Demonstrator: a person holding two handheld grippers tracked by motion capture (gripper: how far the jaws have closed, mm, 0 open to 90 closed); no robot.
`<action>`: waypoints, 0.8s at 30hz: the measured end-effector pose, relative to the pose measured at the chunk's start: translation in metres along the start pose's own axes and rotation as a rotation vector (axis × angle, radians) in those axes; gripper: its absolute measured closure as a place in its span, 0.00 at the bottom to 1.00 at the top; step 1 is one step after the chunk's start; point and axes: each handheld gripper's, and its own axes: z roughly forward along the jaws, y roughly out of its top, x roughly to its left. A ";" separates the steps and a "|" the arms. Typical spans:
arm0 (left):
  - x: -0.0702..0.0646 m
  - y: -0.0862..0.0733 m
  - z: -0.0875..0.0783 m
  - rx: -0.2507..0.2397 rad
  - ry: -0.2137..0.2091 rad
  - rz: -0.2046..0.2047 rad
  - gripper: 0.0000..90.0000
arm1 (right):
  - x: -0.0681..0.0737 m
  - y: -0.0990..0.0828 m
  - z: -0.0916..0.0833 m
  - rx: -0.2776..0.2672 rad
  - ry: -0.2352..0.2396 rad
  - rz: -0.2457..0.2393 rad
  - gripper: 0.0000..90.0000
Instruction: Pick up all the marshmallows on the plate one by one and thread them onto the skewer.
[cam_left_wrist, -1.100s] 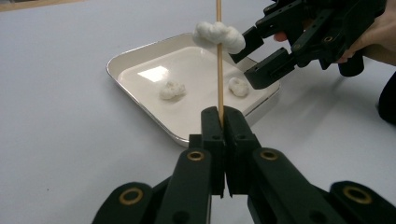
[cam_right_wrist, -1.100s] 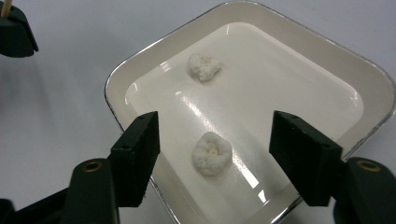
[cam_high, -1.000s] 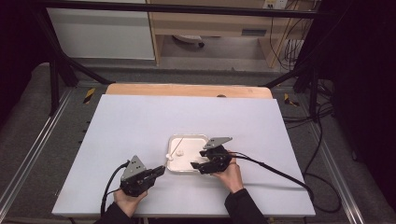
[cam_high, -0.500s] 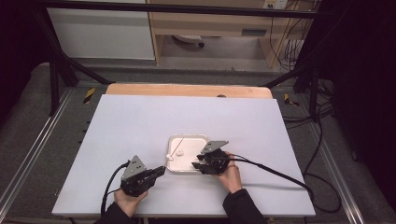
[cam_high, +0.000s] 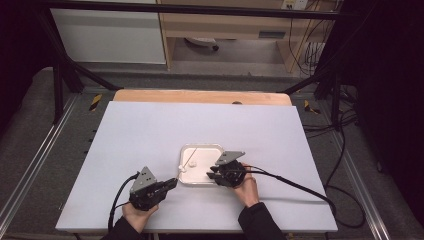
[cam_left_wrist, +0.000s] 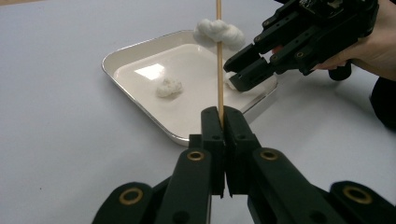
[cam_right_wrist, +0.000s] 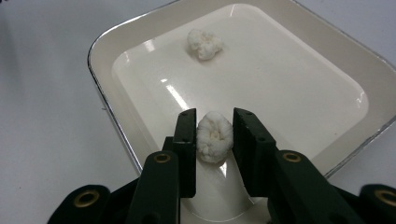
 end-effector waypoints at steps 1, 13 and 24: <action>0.000 0.000 0.000 0.000 0.000 0.000 0.97 | 0.000 0.001 -0.001 -0.012 0.003 0.010 0.80; 0.000 0.000 0.000 0.000 -0.006 0.003 0.97 | -0.006 0.017 -0.032 -0.123 0.063 0.114 0.81; -0.001 0.000 0.000 0.000 -0.014 0.006 0.97 | -0.014 0.030 -0.059 -0.220 0.097 0.188 0.83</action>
